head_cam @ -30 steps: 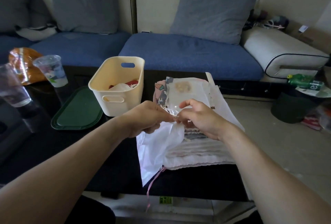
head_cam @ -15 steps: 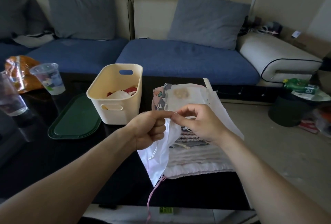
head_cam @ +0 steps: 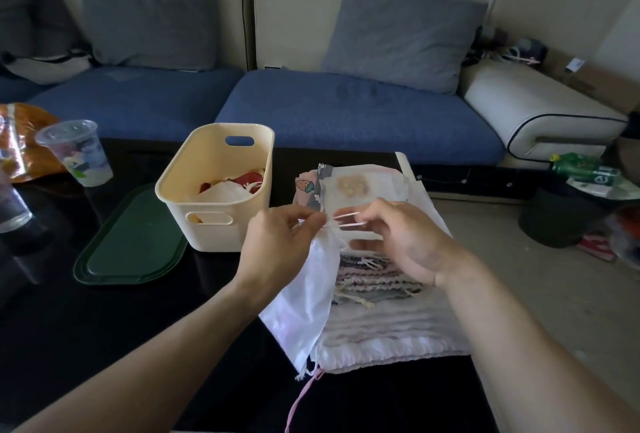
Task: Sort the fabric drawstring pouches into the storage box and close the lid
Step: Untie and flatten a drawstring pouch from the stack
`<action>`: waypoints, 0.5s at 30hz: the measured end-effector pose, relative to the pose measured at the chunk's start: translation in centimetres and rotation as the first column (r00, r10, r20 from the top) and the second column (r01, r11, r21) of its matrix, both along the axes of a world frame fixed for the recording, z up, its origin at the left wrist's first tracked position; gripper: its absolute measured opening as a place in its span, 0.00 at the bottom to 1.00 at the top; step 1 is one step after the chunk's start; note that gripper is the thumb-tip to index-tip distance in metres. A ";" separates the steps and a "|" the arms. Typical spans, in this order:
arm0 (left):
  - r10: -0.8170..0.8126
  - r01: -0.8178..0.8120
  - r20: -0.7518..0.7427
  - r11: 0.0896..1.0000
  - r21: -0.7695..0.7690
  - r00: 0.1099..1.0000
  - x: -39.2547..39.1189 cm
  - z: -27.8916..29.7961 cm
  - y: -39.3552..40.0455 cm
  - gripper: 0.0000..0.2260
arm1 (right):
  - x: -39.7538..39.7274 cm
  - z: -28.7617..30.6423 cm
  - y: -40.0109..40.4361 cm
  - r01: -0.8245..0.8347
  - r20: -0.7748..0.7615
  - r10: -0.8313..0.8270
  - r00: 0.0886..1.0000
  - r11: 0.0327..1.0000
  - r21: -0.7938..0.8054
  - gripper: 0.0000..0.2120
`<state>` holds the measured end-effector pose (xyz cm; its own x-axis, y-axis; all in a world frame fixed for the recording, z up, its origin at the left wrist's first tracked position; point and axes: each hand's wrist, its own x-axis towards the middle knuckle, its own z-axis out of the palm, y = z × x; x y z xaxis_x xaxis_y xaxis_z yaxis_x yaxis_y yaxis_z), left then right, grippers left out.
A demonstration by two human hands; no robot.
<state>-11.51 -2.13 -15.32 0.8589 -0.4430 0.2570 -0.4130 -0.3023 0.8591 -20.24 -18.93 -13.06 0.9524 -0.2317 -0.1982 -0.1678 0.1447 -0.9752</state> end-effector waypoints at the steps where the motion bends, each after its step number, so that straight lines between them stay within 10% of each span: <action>1: -0.014 0.013 -0.013 1.000 -0.017 1.000 0.2 -0.2 -0.2 0.05 | 0.2 -0.1 -0.1 0.004 0.008 -0.004 1.000 0.996 0.086 0.17; 15: 0.076 -0.079 -0.032 0.990 -0.113 0.997 1.1 0.7 -1.4 0.01 | 0.8 0.7 -0.9 0.269 -0.058 -0.282 0.958 0.807 0.525 0.09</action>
<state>-10.44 -3.54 -14.60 0.8969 -0.3442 0.2777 -0.3678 -0.2319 0.9005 -19.45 -19.87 -12.32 0.8697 -0.3524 -0.3456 -0.0236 0.6696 -0.7423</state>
